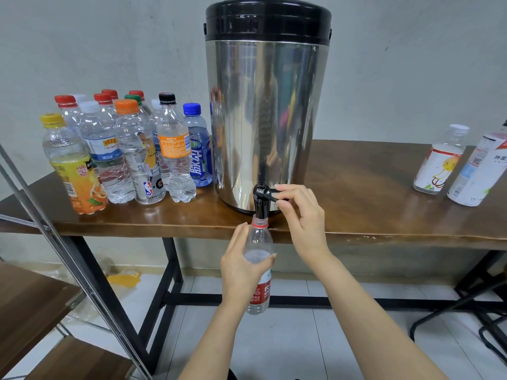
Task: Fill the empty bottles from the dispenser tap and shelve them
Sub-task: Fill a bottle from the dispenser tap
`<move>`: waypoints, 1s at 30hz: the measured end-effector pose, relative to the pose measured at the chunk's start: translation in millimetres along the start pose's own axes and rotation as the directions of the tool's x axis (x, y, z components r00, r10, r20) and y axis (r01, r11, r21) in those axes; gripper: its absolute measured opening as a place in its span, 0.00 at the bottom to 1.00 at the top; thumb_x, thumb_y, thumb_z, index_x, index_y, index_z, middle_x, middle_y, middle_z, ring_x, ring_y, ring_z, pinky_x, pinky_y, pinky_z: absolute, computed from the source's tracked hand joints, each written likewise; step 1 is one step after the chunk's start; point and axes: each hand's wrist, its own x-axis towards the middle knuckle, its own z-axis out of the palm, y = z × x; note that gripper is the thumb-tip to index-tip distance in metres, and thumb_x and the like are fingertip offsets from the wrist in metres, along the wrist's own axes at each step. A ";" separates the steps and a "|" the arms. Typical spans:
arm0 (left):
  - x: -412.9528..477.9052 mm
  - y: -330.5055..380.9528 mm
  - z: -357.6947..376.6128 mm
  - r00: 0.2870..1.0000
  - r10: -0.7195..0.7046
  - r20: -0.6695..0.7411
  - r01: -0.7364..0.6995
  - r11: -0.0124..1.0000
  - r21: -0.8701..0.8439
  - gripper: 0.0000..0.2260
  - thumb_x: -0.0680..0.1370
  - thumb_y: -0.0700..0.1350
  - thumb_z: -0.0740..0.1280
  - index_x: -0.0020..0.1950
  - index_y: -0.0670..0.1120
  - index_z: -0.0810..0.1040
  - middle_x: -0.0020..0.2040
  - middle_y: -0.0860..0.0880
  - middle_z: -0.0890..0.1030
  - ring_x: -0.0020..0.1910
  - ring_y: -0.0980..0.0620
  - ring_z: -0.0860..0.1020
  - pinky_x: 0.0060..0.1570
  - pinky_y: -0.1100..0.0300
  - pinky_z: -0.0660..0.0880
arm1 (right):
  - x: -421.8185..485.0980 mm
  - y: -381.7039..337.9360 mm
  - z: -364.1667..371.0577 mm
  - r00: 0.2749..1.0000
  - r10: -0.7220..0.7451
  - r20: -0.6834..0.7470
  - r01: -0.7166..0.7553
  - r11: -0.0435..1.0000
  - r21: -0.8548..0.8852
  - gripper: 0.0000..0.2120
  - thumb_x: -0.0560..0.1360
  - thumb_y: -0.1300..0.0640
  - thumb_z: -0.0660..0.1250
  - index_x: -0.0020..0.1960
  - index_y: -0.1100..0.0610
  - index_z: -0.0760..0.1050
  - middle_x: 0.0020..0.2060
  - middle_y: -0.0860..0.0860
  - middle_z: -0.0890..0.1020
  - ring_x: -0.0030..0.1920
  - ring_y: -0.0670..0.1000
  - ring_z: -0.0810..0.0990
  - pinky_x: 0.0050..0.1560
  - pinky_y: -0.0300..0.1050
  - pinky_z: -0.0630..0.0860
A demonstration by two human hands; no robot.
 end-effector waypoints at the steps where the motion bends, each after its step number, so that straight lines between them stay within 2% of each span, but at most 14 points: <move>1: 0.3 -0.2 -0.2 1.000 0.005 0.001 -0.005 1.000 0.005 0.35 0.67 0.49 0.80 0.72 0.55 0.71 0.72 0.60 0.71 0.70 0.60 0.69 0.70 0.55 0.70 | -0.7 -0.6 1.8 1.000 0.008 -0.011 -0.008 1.000 0.012 0.09 0.79 0.53 0.61 0.50 0.53 0.79 0.54 0.42 0.79 0.55 0.43 0.75 0.56 0.28 0.67; 4: 0.5 0.2 -0.2 1.000 0.028 0.002 -0.028 0.999 0.025 0.32 0.67 0.49 0.80 0.68 0.58 0.72 0.71 0.61 0.71 0.70 0.62 0.69 0.68 0.61 0.69 | -2.0 -1.8 5.7 0.999 0.023 -0.037 -0.021 0.999 0.041 0.09 0.80 0.54 0.61 0.50 0.56 0.80 0.54 0.43 0.80 0.55 0.45 0.76 0.56 0.29 0.67; 14: 0.0 -0.4 0.8 1.000 0.027 -0.001 -0.026 0.998 0.053 0.35 0.67 0.50 0.80 0.68 0.64 0.67 0.71 0.64 0.69 0.67 0.70 0.65 0.64 0.71 0.63 | -3.8 -4.0 8.8 0.997 0.057 -0.054 -0.052 0.994 0.092 0.10 0.80 0.53 0.61 0.51 0.57 0.80 0.54 0.43 0.80 0.58 0.43 0.77 0.59 0.31 0.69; 18: 0.6 -1.0 1.8 1.000 0.000 -0.002 0.000 0.998 0.062 0.35 0.67 0.50 0.80 0.69 0.62 0.67 0.71 0.64 0.67 0.69 0.65 0.65 0.66 0.67 0.63 | -3.7 -4.6 9.3 0.997 0.058 -0.050 -0.052 0.992 0.114 0.10 0.80 0.54 0.62 0.51 0.57 0.80 0.54 0.40 0.78 0.59 0.41 0.77 0.59 0.30 0.70; 23: 0.6 0.7 2.2 0.999 -0.032 0.016 0.031 0.997 0.072 0.37 0.68 0.49 0.80 0.74 0.56 0.68 0.68 0.67 0.64 0.68 0.66 0.63 0.65 0.68 0.61 | -3.7 -5.1 9.2 0.997 0.055 -0.057 -0.048 0.991 0.121 0.10 0.79 0.55 0.62 0.51 0.58 0.80 0.54 0.40 0.78 0.58 0.40 0.77 0.59 0.29 0.69; 26: 0.1 3.6 1.0 1.000 -0.014 0.016 0.013 0.997 0.073 0.36 0.68 0.48 0.80 0.69 0.63 0.65 0.66 0.71 0.63 0.66 0.69 0.63 0.62 0.74 0.60 | -3.7 -4.9 9.8 0.997 0.060 -0.057 -0.052 0.990 0.127 0.10 0.79 0.55 0.62 0.51 0.58 0.80 0.54 0.39 0.78 0.58 0.39 0.77 0.58 0.29 0.69; 30: -1.4 6.6 -0.2 1.000 -0.007 0.023 0.005 0.998 0.061 0.35 0.68 0.49 0.80 0.64 0.69 0.62 0.60 0.79 0.62 0.59 0.80 0.63 0.55 0.83 0.57 | -4.0 -4.7 10.4 0.996 0.068 -0.056 -0.060 0.990 0.129 0.09 0.79 0.55 0.62 0.51 0.58 0.80 0.54 0.38 0.77 0.59 0.39 0.76 0.58 0.28 0.69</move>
